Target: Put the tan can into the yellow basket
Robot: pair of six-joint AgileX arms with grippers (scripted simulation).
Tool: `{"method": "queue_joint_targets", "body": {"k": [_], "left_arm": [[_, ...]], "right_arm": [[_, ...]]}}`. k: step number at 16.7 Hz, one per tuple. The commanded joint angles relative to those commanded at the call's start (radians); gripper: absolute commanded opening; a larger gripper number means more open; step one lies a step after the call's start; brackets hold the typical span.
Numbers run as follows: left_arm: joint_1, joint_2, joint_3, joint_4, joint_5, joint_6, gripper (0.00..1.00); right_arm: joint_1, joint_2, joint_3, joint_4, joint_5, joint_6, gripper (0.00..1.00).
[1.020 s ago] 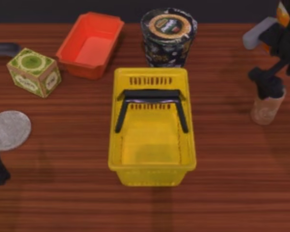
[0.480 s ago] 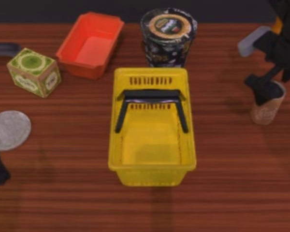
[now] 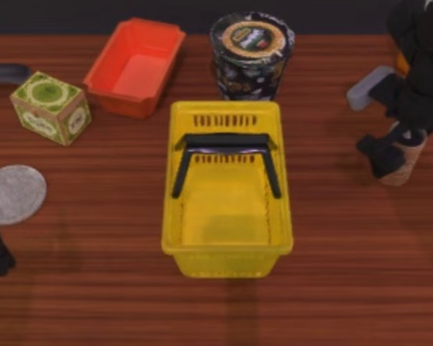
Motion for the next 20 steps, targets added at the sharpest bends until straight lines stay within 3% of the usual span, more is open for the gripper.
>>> {"method": "queue_joint_targets", "body": {"k": [3, 16, 20], "left_arm": [[0.000, 0.000, 0.000, 0.000, 0.000, 0.000, 1.00], [0.000, 0.000, 0.000, 0.000, 0.000, 0.000, 1.00], [0.000, 0.000, 0.000, 0.000, 0.000, 0.000, 1.00]], "right_arm": [[0.000, 0.000, 0.000, 0.000, 0.000, 0.000, 1.00], [0.000, 0.000, 0.000, 0.000, 0.000, 0.000, 0.02], [0.000, 0.000, 0.000, 0.000, 0.000, 0.000, 0.00]]}}
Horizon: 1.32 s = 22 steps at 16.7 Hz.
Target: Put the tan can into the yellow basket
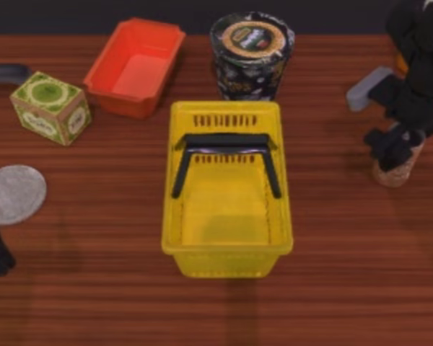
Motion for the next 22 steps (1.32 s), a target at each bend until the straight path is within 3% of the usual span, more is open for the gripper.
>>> {"method": "queue_joint_targets", "body": {"k": [6, 8, 10, 12, 15, 22], "left_arm": [[0.000, 0.000, 0.000, 0.000, 0.000, 0.000, 1.00], [0.000, 0.000, 0.000, 0.000, 0.000, 0.000, 1.00], [0.000, 0.000, 0.000, 0.000, 0.000, 0.000, 1.00], [0.000, 0.000, 0.000, 0.000, 0.000, 0.000, 1.00], [0.000, 0.000, 0.000, 0.000, 0.000, 0.000, 1.00], [0.000, 0.000, 0.000, 0.000, 0.000, 0.000, 1.00]], "right_arm": [[-0.003, -0.002, 0.000, 0.000, 0.000, 0.001, 0.00], [0.004, -0.004, -0.005, 0.031, -0.021, 0.009, 0.00], [0.014, -0.007, -0.019, 0.105, -0.070, 0.030, 0.00], [0.027, -0.012, -0.042, 0.222, -0.143, 0.066, 0.00], [0.048, -0.019, -0.093, 0.466, -0.286, 0.144, 0.00], [0.104, -0.055, -0.276, 1.185, -0.696, 0.387, 0.00]]}}
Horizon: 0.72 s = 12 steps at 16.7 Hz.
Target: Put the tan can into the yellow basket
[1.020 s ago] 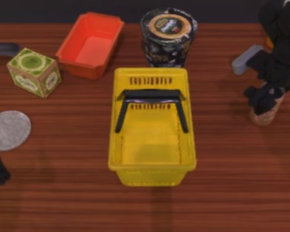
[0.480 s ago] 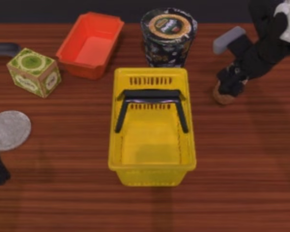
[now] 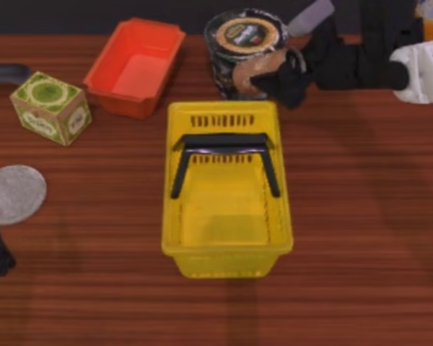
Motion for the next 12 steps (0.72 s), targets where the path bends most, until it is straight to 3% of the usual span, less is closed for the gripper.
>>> {"method": "queue_joint_targets", "body": {"k": [4, 7, 10, 12], "left_arm": [[0.000, 0.000, 0.000, 0.000, 0.000, 0.000, 1.00], [0.000, 0.000, 0.000, 0.000, 0.000, 0.000, 1.00], [0.000, 0.000, 0.000, 0.000, 0.000, 0.000, 1.00], [0.000, 0.000, 0.000, 0.000, 0.000, 0.000, 1.00]], "right_arm": [[0.030, -0.046, -0.103, 0.373, -0.218, 0.127, 0.00], [0.047, -0.086, -0.155, 0.573, -0.343, 0.192, 0.00], [0.056, -0.116, -0.180, 0.679, -0.416, 0.225, 0.00], [0.058, -0.122, -0.184, 0.697, -0.428, 0.230, 0.00]]}}
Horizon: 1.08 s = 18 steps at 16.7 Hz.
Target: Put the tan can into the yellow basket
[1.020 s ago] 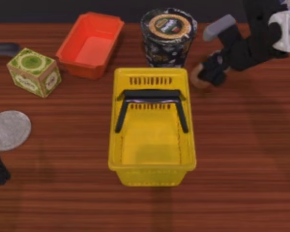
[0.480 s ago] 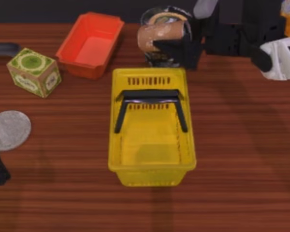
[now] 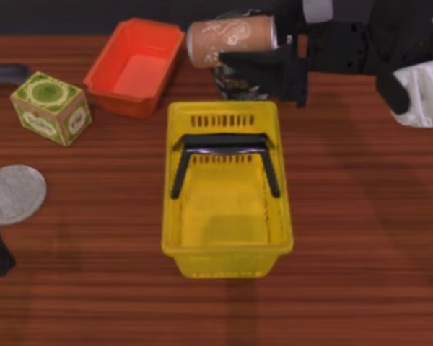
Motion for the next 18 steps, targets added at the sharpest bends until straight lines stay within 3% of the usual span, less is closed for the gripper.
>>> {"method": "queue_joint_targets", "body": {"k": [6, 13, 18], "left_arm": [[0.000, 0.000, 0.000, 0.000, 0.000, 0.000, 1.00], [0.000, 0.000, 0.000, 0.000, 0.000, 0.000, 1.00], [0.000, 0.000, 0.000, 0.000, 0.000, 0.000, 1.00]], "right_arm": [[-0.003, 0.020, 0.001, 0.015, -0.002, 0.000, 0.00], [0.003, 0.225, -0.049, 0.272, 0.003, -0.004, 0.00], [0.004, 0.252, -0.058, 0.302, 0.004, -0.005, 0.00]]}}
